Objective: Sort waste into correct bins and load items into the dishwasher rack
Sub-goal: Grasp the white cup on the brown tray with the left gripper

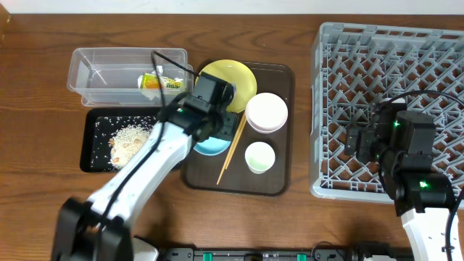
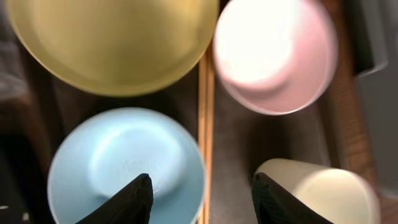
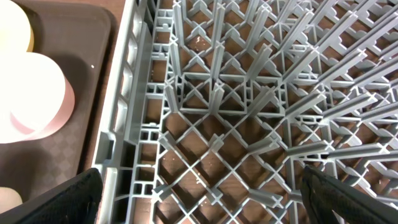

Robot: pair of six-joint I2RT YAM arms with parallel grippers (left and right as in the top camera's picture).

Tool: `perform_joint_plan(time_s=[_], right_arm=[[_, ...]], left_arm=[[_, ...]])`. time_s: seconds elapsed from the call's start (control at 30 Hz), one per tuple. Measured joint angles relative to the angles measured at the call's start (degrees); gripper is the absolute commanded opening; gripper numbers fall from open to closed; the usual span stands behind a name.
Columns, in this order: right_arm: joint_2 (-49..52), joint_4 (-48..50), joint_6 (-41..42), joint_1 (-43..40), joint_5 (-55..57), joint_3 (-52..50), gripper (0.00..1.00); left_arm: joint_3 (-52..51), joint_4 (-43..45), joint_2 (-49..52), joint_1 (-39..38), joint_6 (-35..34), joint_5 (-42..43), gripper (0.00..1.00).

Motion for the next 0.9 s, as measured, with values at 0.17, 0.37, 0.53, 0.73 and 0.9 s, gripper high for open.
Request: perform_joint_plan(time_s=[0.17, 0.37, 0.53, 0.73, 0.9], right_arm=[[0.0, 0.0, 0.0, 0.0, 0.0, 0.0, 0.99], [0.0, 0.0, 0.0, 0.0, 0.0, 0.0, 0.99], [0.0, 0.0, 0.0, 0.0, 0.0, 0.0, 0.99], [0.0, -0.1, 0.0, 0.0, 0.0, 0.0, 0.99], [0.0, -0.2, 0.0, 0.0, 0.0, 0.0, 0.99]], left_arm=[[0.9, -1.9, -2.7, -0.2, 0.0, 1.4, 0.56], [0.0, -2.8, -1.8, -2.6, 0.0, 5.2, 0.56], [-2.4, -2.8, -1.0, -5.5, 0.0, 6.1, 0.56], [-3.9, -0.5, 3.6, -7.2, 0.0, 7.0, 0.52], [-3.9, 1.9, 9.0, -7.4, -1.4, 7.1, 0.06]])
